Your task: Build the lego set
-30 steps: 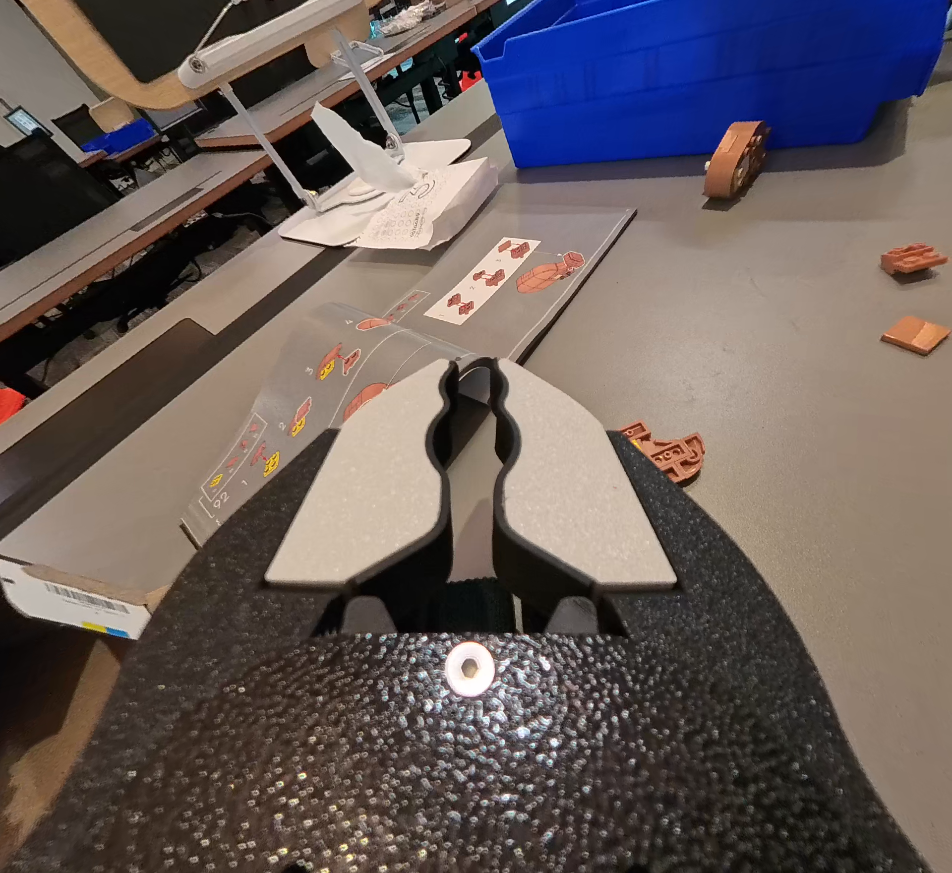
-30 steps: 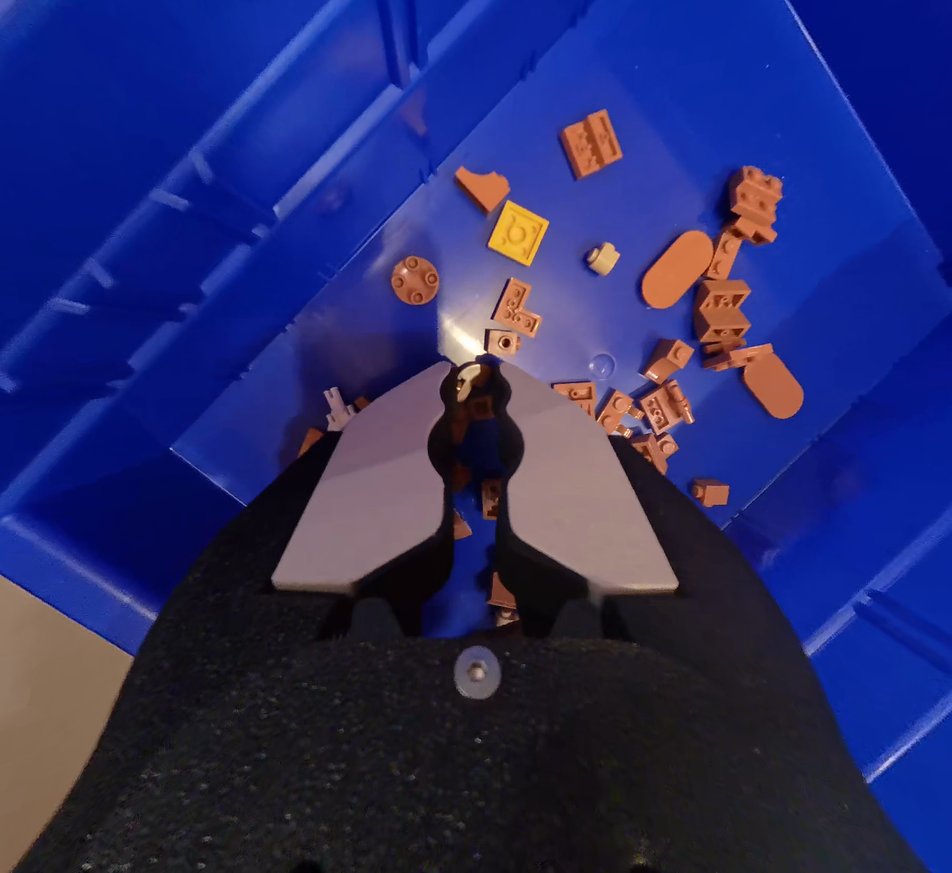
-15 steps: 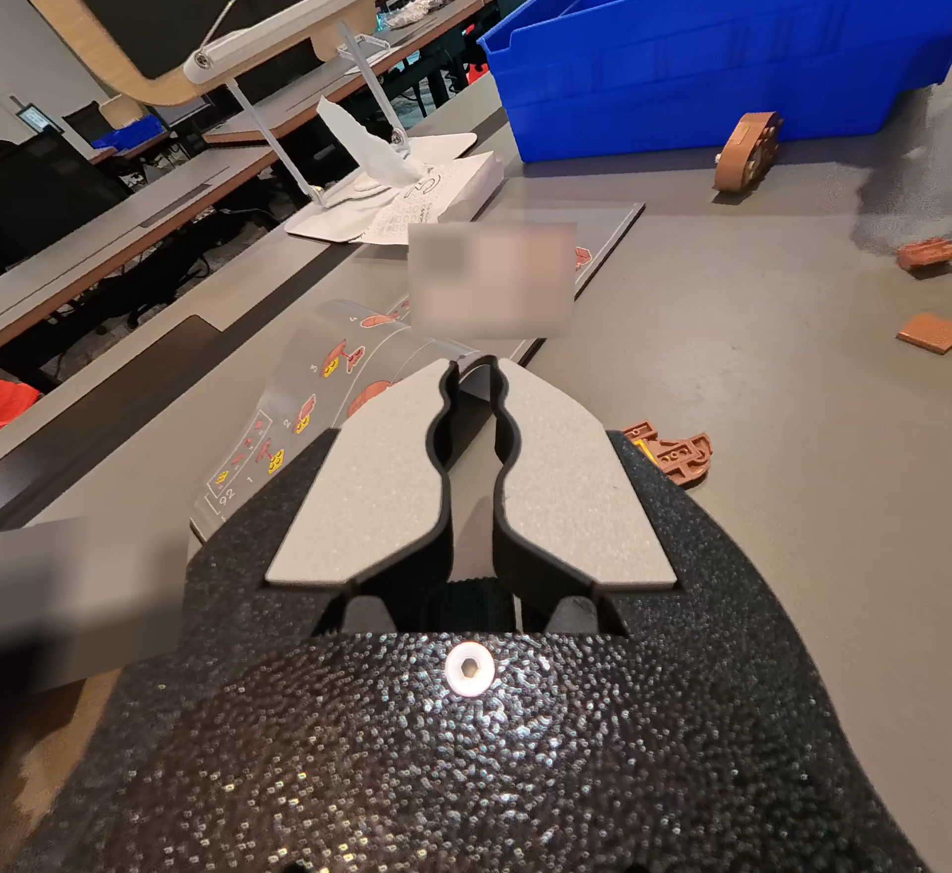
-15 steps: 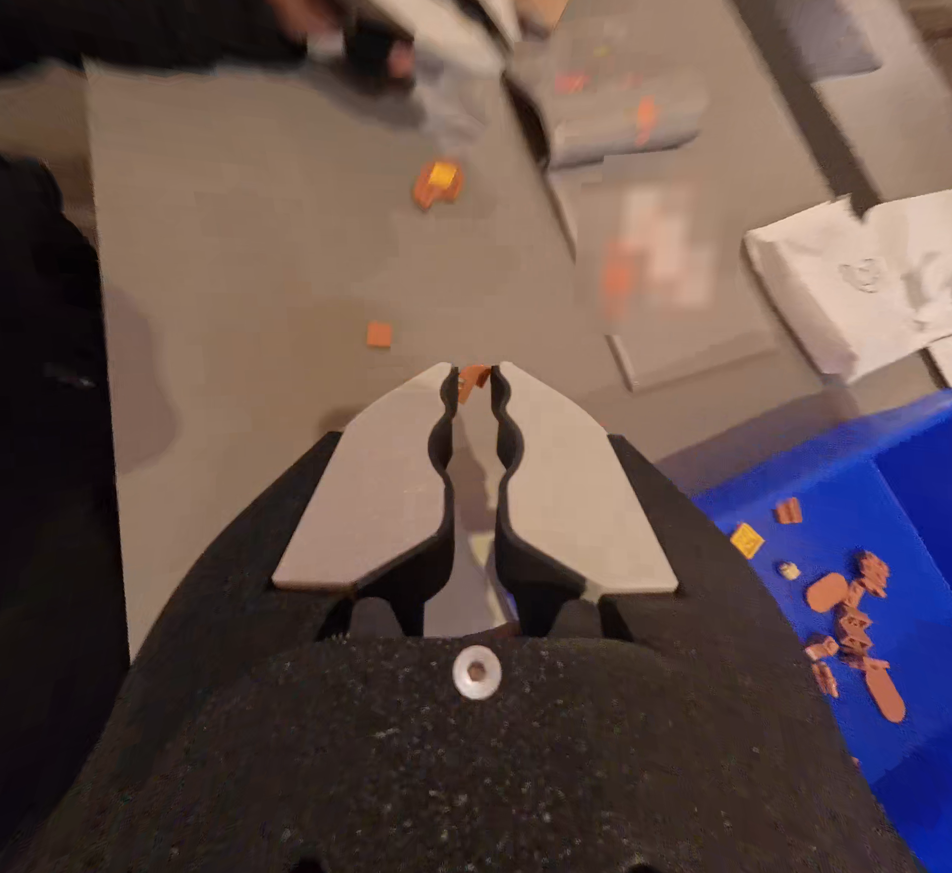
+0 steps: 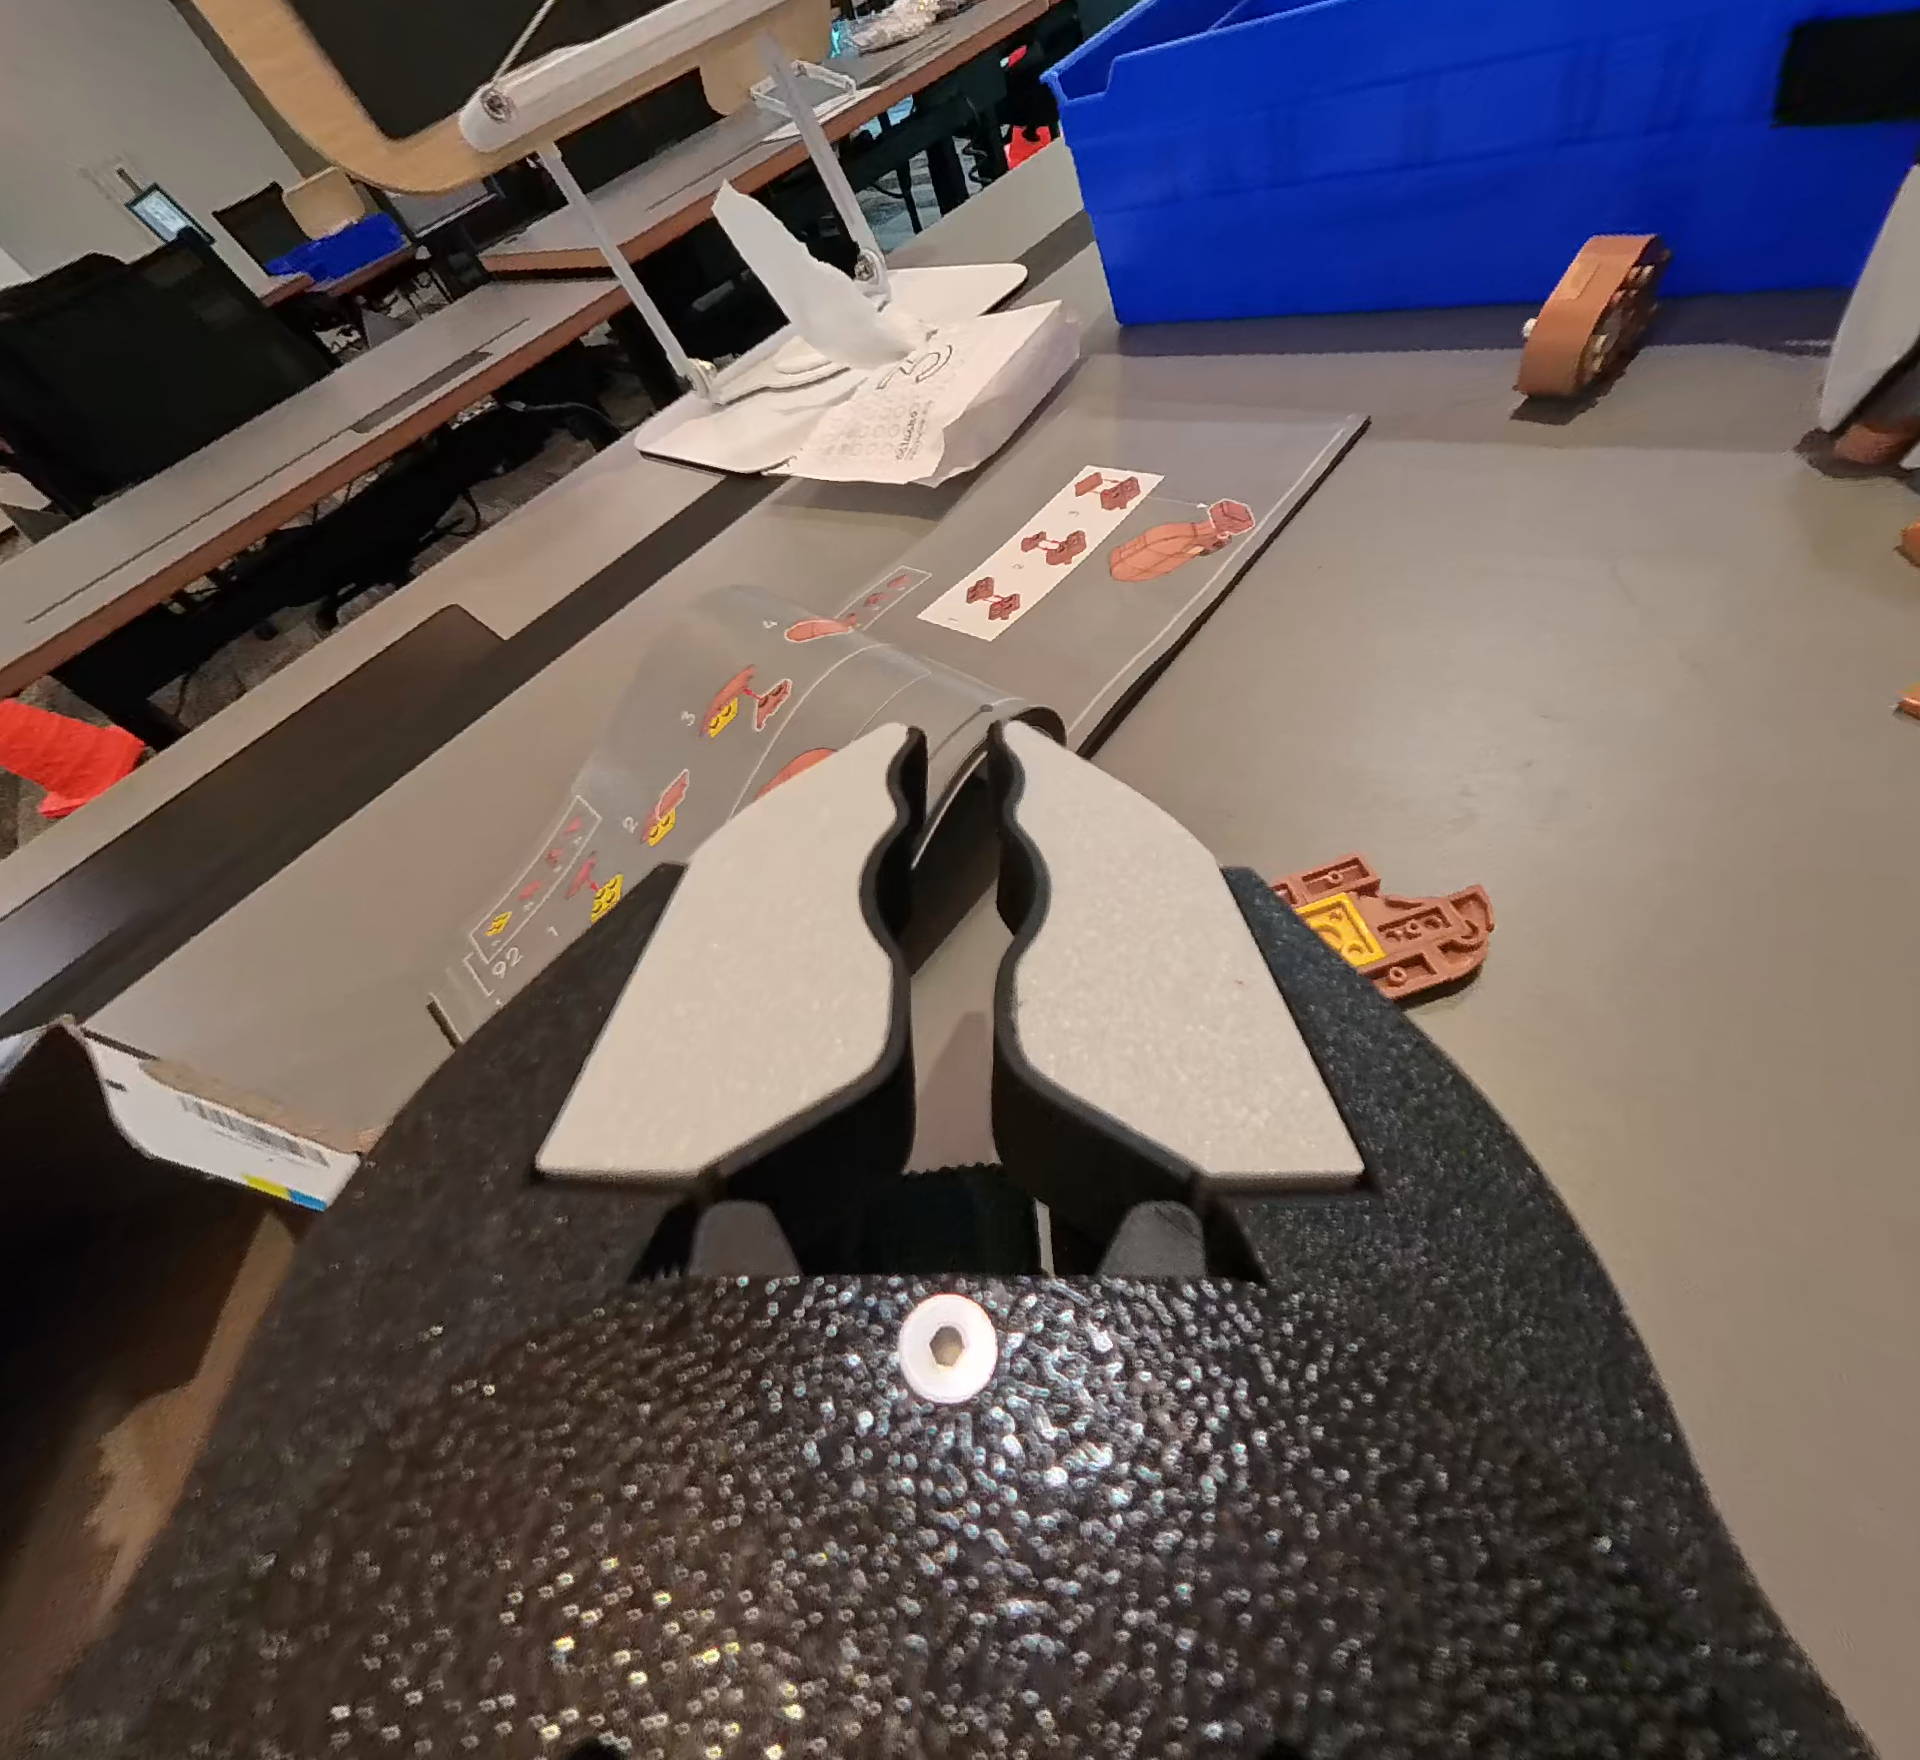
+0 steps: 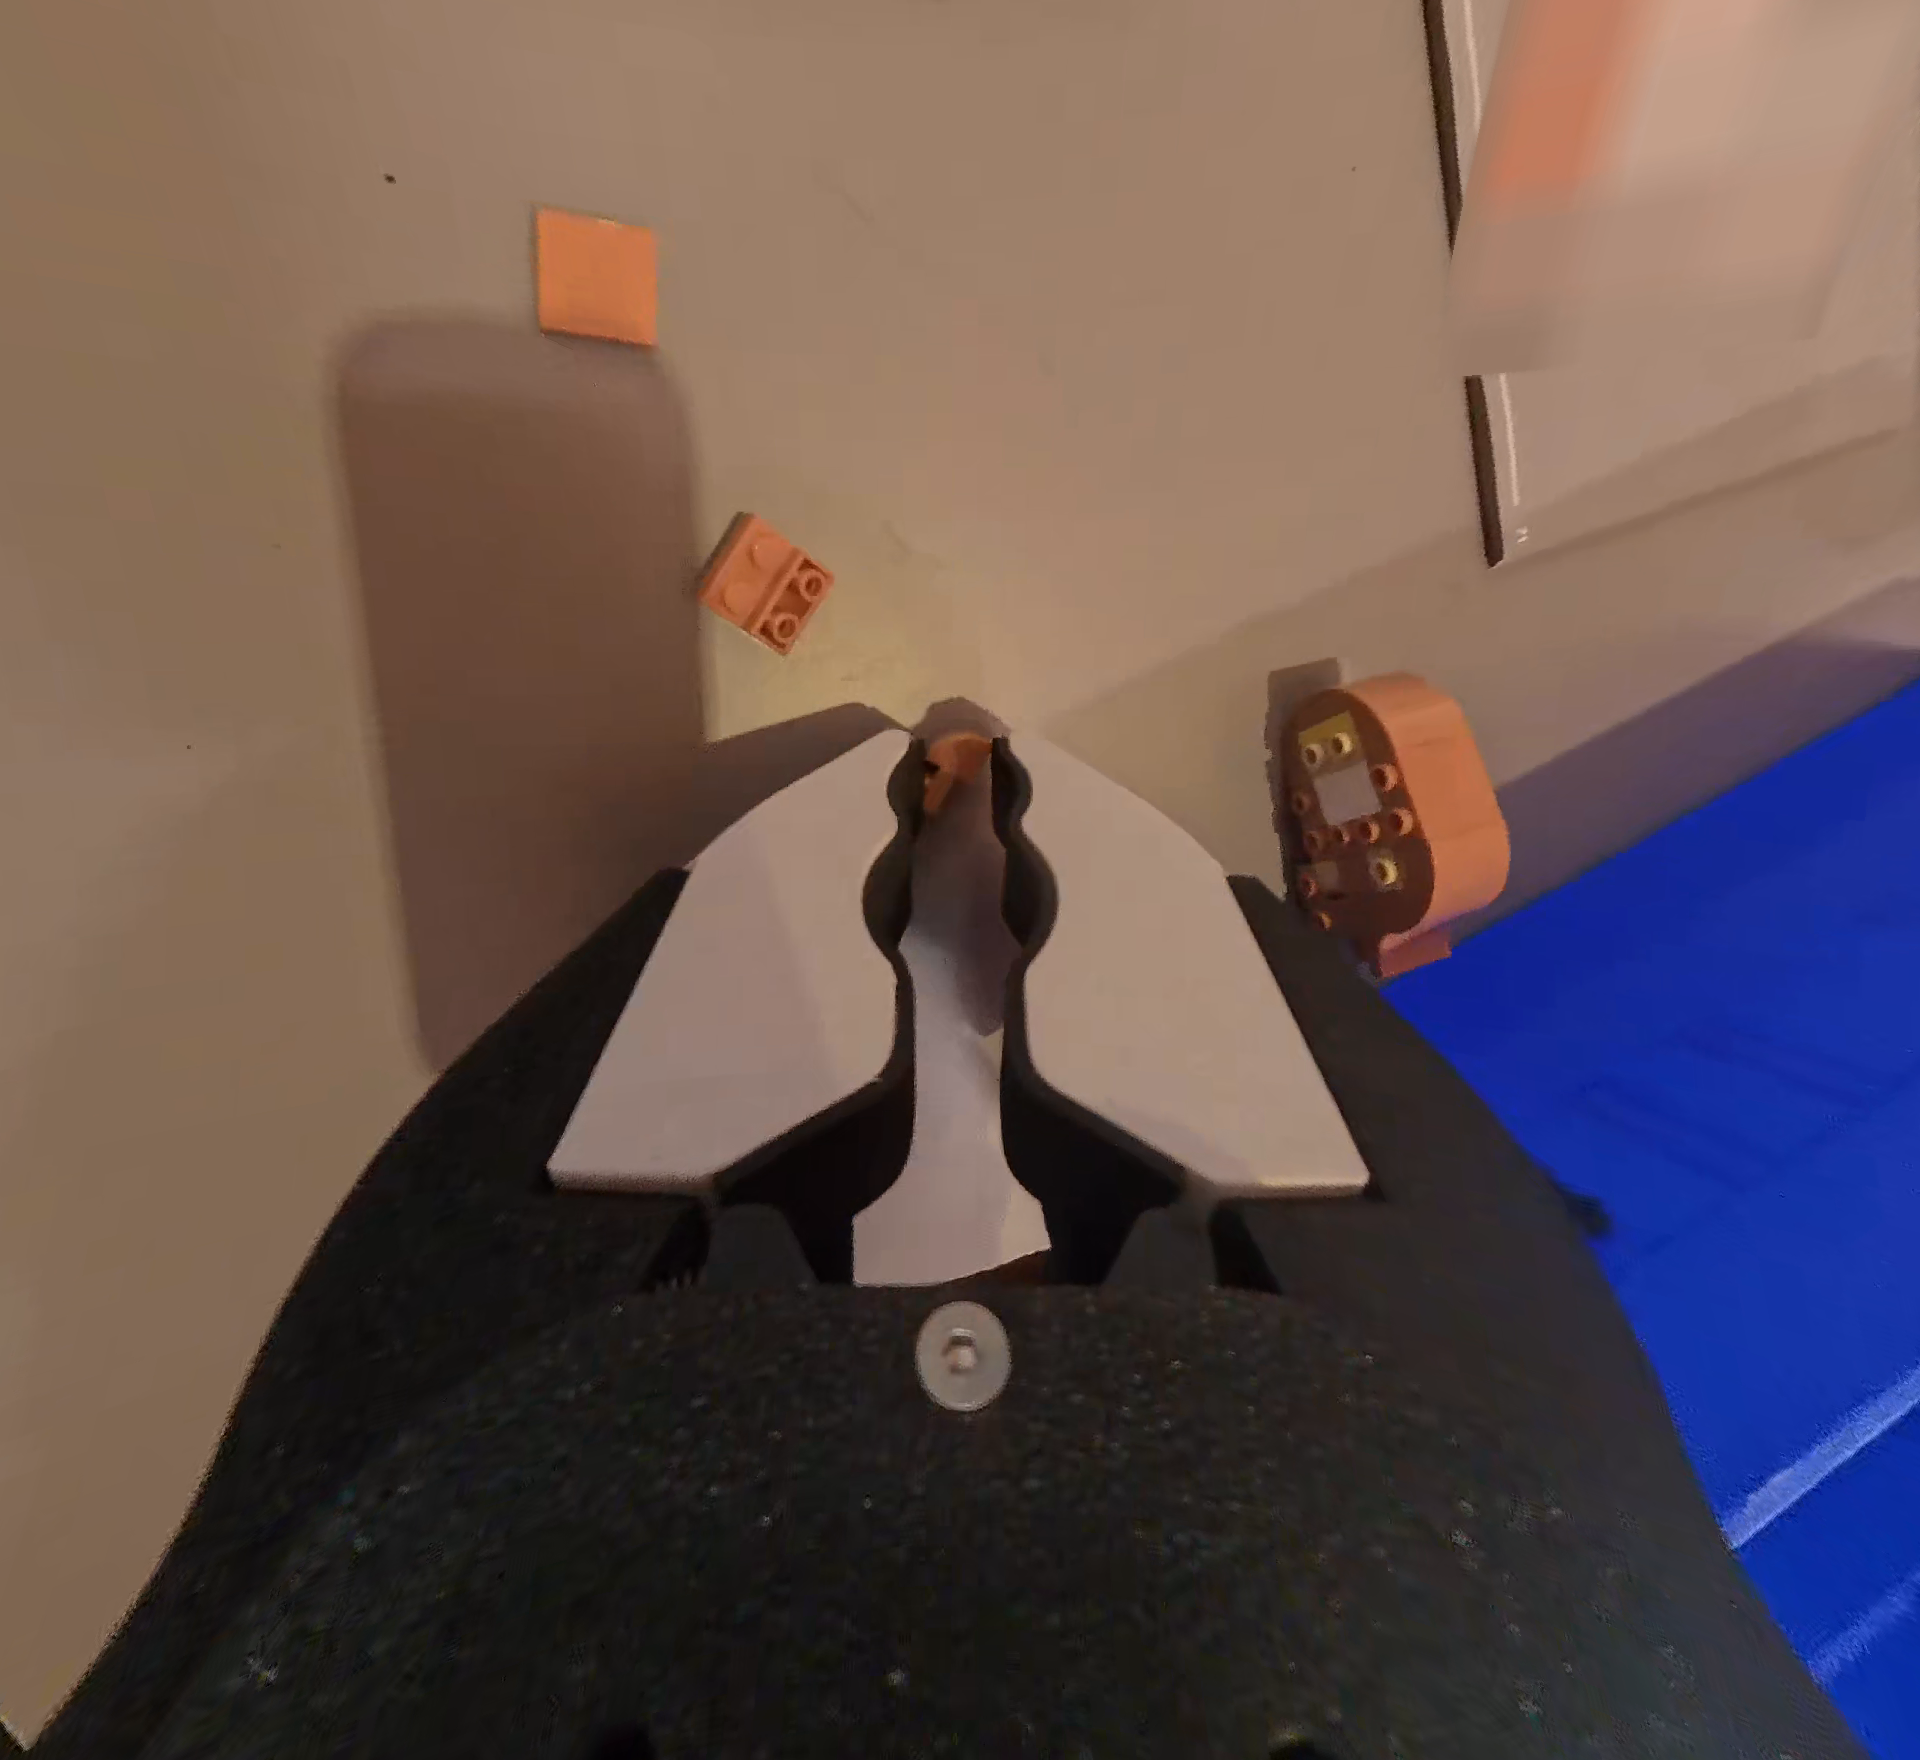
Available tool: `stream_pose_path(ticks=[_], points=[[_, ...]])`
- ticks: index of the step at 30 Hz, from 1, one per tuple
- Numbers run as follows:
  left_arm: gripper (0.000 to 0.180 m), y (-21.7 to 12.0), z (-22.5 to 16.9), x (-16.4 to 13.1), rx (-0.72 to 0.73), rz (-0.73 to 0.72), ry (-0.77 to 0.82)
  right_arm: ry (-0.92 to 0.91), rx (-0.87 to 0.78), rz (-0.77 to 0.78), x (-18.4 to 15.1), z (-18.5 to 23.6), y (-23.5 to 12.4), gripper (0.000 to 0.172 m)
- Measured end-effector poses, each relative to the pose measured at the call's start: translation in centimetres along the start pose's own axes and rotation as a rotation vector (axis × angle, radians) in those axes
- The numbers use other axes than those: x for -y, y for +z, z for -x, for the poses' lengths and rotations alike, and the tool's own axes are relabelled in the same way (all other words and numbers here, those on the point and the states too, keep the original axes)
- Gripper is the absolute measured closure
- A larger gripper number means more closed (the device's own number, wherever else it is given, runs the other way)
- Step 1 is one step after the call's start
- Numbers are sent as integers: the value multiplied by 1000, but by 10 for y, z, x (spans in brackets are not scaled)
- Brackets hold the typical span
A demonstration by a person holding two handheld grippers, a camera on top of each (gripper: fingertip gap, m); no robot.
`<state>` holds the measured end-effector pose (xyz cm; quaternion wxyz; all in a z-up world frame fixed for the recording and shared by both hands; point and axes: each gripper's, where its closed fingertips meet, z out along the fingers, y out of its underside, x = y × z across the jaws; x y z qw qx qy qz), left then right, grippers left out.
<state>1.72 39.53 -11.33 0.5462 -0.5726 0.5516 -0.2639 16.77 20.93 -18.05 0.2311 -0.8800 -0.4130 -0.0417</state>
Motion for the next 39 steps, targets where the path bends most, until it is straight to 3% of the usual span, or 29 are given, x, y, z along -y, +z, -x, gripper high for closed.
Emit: stream_pose_path(ticks=[6,10,13,16,19,22,28,39], points=[[170,1,4,-1,20,9,-9,23,58,-152,14,6,-19,148],[170,2,4,-3,28,20,-1,71,179,-413,35,3,-82,149],[170,3,3,-3,27,22,7,165,138,-589,21,-38,-141,152],[170,2,3,-3,28,20,8,377,-78,-660,-26,-112,-178,152],[170,2,3,-2,28,20,11,560,-304,-572,-88,-169,-187,154],[170,3,3,-3,28,23,9,599,-315,-430,-123,-180,-167,152],[170,3,4,-4,23,29,8,471,-259,-249,-138,-174,-136,151],[170,6,17,-10,37,55,-13,391,-265,-215,-149,-179,-126,151]])
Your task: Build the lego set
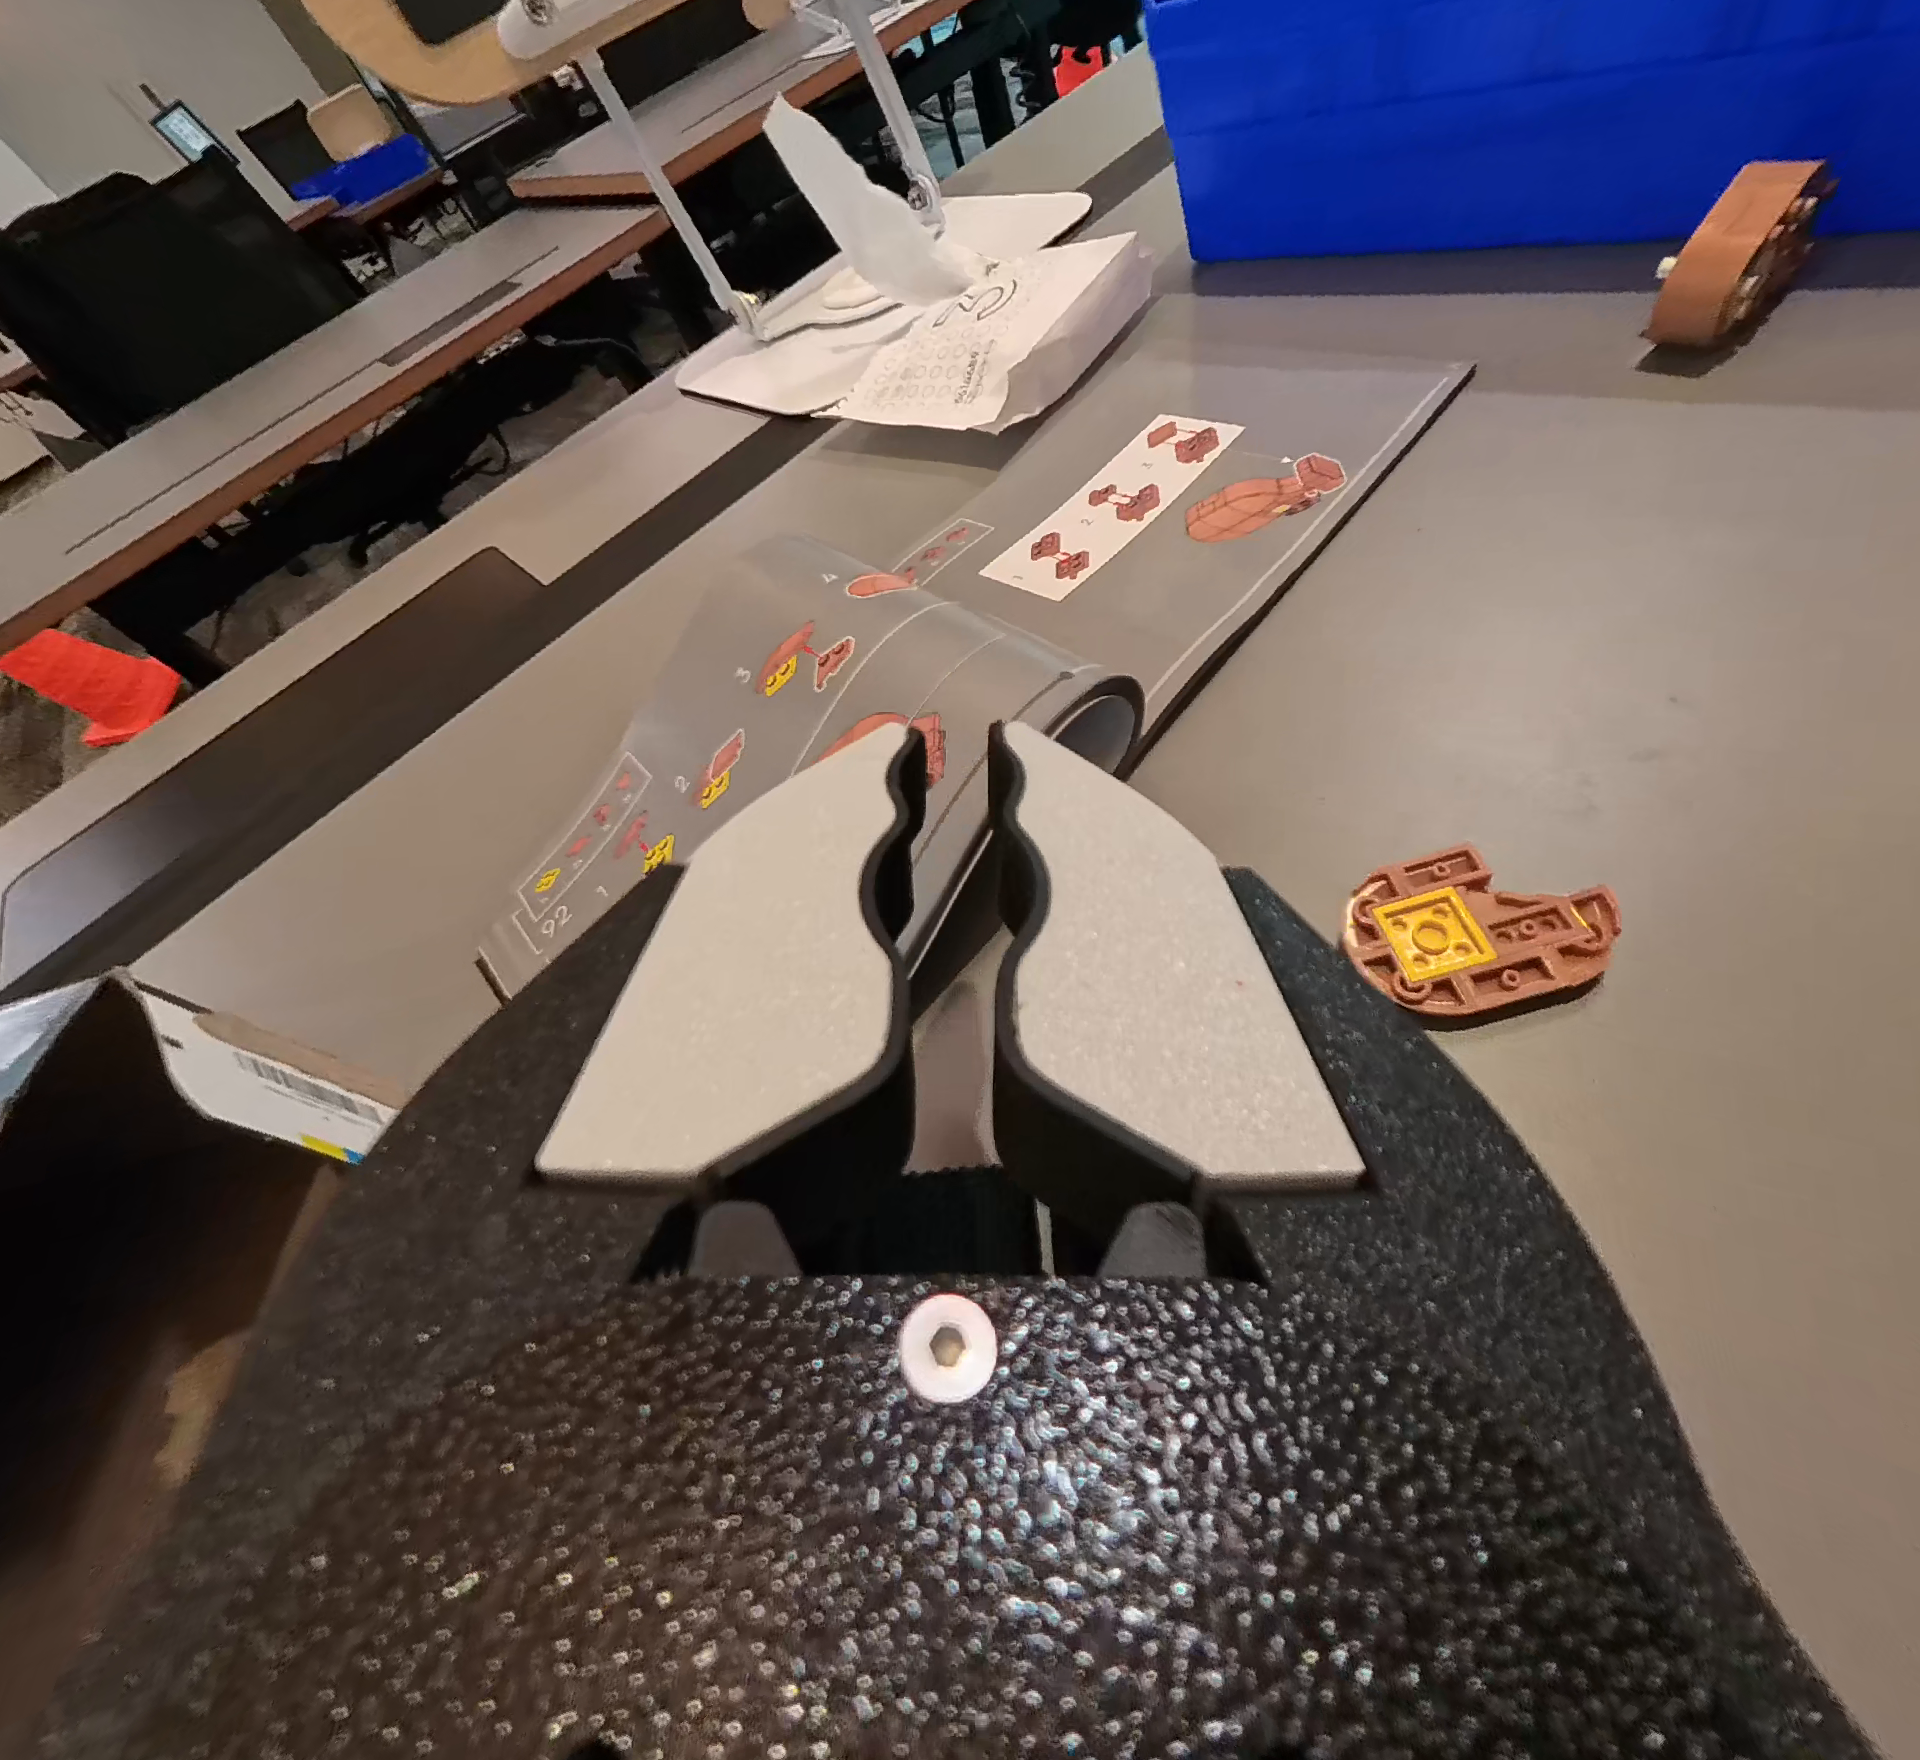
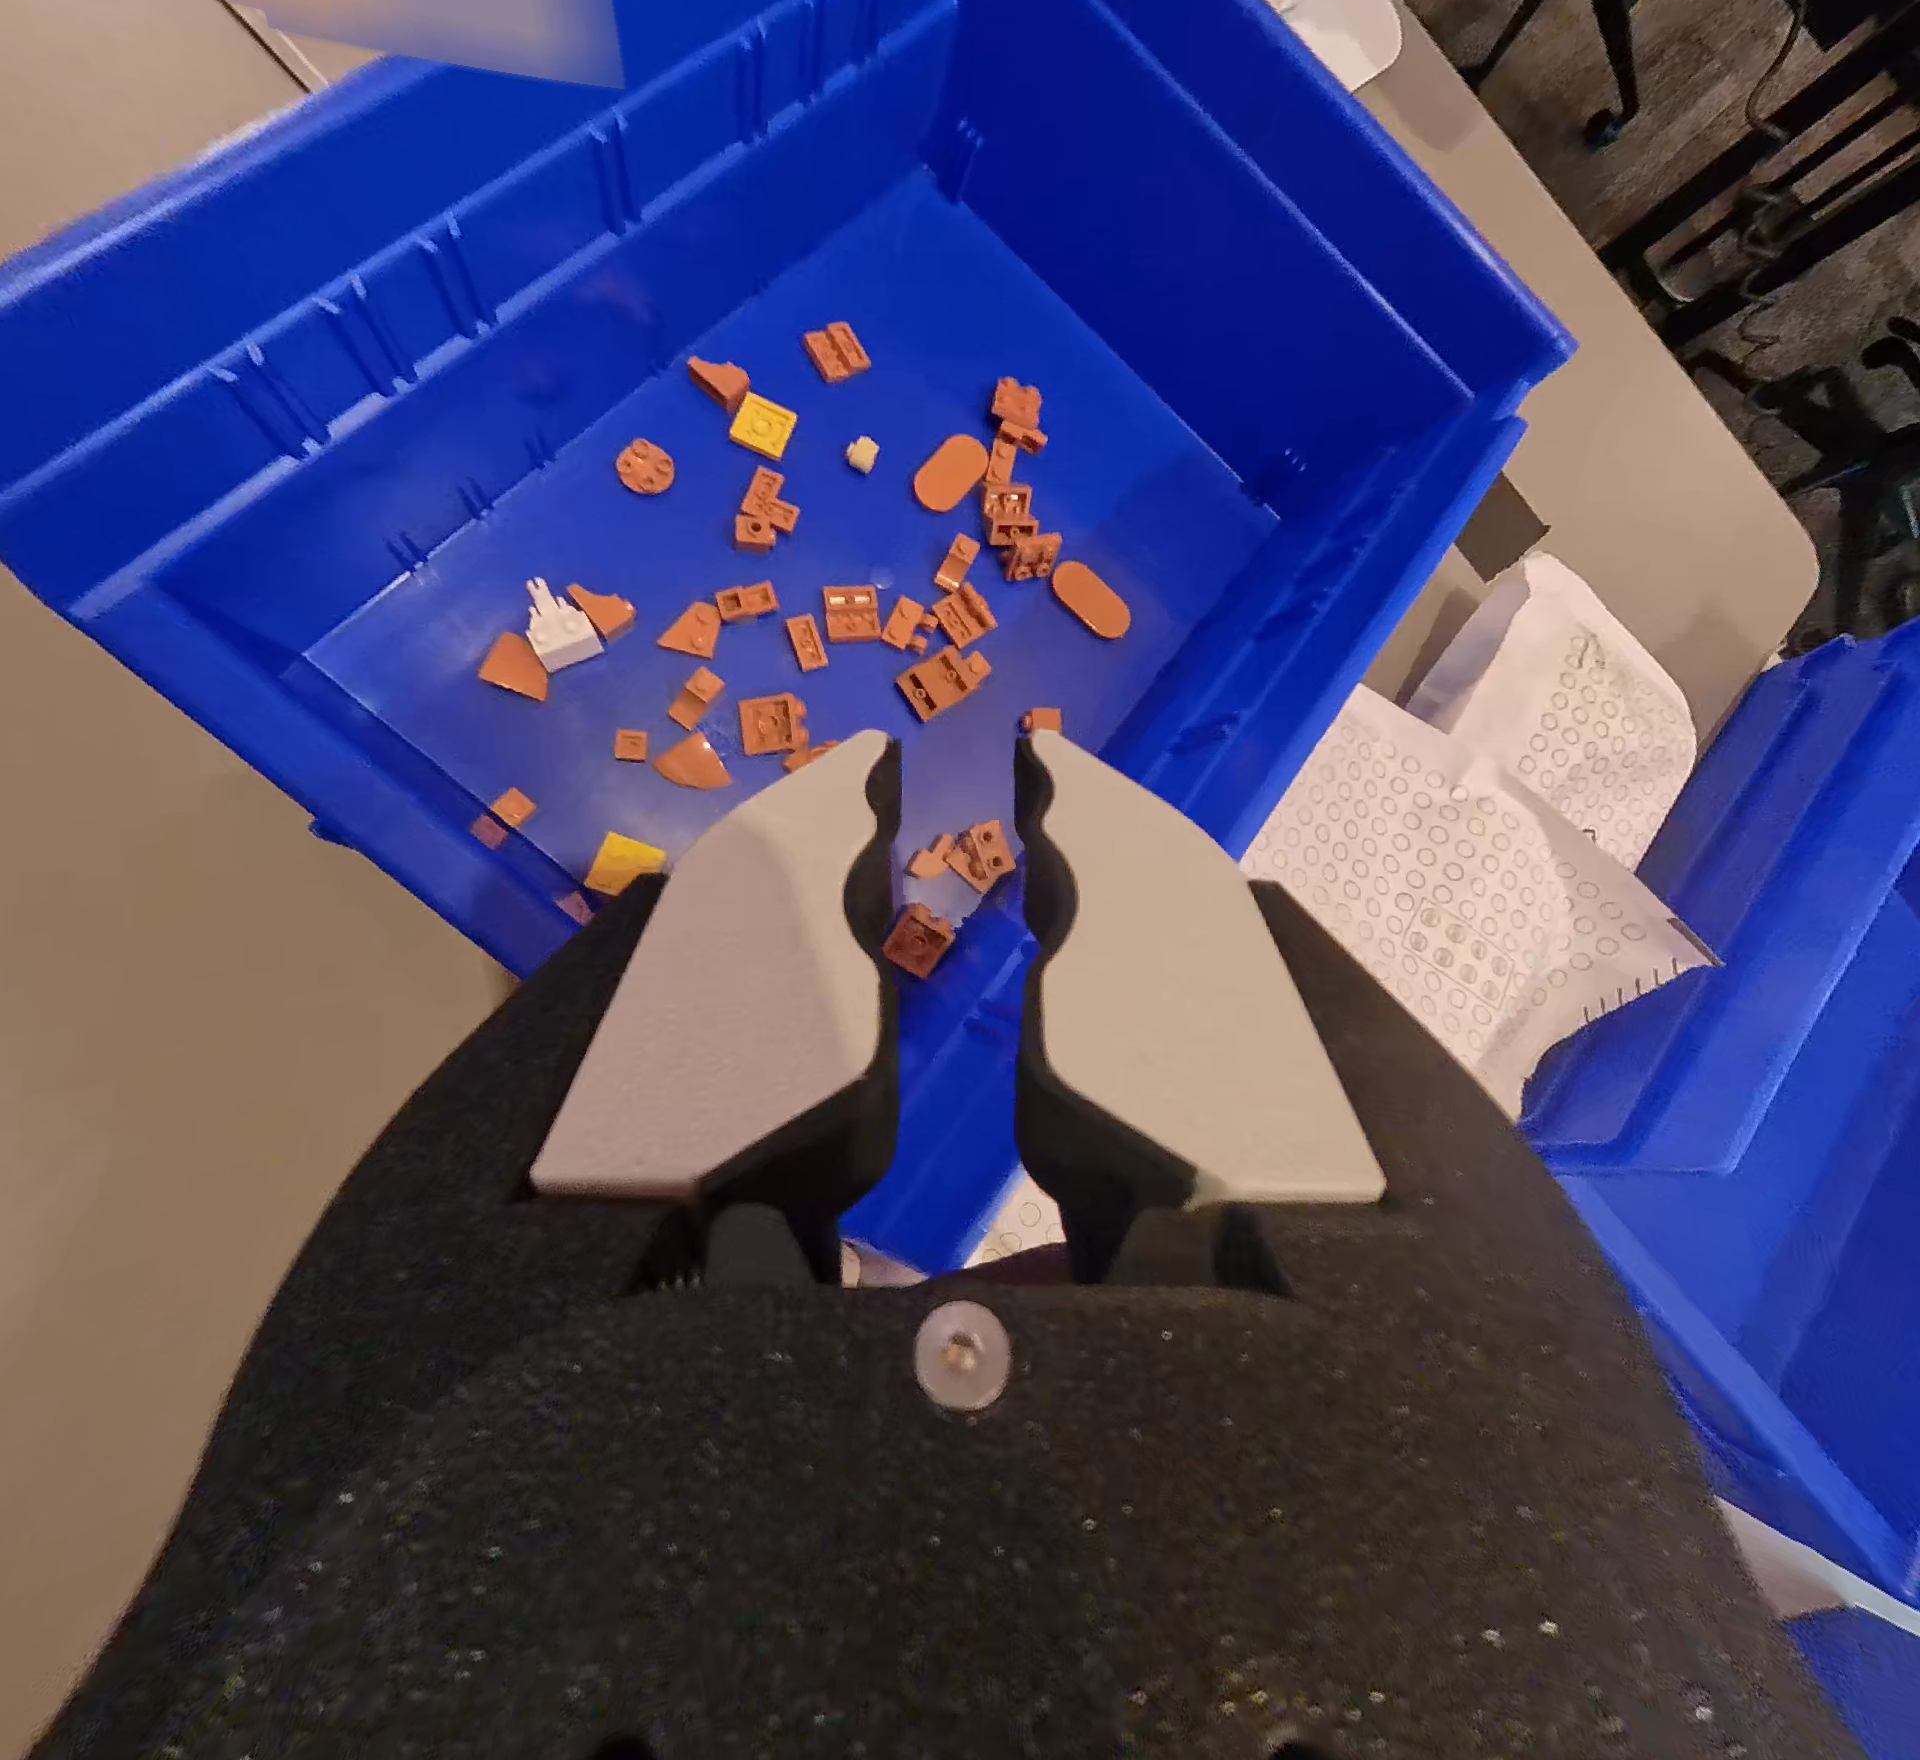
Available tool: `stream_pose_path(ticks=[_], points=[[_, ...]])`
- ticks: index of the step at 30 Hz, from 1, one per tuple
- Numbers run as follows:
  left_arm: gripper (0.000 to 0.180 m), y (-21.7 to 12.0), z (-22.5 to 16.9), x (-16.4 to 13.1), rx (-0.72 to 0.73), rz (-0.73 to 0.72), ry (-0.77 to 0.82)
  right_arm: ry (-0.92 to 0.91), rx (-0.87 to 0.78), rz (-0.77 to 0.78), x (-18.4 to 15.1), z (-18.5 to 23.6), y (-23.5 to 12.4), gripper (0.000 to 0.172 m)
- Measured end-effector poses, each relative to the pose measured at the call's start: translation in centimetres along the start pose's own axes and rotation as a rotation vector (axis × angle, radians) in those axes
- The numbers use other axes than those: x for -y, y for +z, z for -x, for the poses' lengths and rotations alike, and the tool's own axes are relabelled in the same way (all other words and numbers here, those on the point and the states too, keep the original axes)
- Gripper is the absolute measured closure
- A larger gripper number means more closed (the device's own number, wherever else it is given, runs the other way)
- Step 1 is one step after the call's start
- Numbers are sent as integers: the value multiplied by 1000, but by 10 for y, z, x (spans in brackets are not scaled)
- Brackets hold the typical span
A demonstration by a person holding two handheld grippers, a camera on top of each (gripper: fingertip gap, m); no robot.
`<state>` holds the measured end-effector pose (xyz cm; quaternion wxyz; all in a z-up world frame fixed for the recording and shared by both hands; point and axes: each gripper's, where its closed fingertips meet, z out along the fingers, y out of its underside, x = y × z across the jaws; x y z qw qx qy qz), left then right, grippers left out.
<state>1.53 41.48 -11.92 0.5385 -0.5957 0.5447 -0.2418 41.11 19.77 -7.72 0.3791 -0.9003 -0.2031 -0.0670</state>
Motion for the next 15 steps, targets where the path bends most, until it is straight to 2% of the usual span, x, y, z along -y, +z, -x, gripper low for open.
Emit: stream_pose_path(ticks=[7,15], points=[[170,0,2,0,-4,-2,-14,-37,16,55,-12,3,9,152],[170,0,-2,1,-3,-4,18,-170,15,165,-21,10,11,153]])
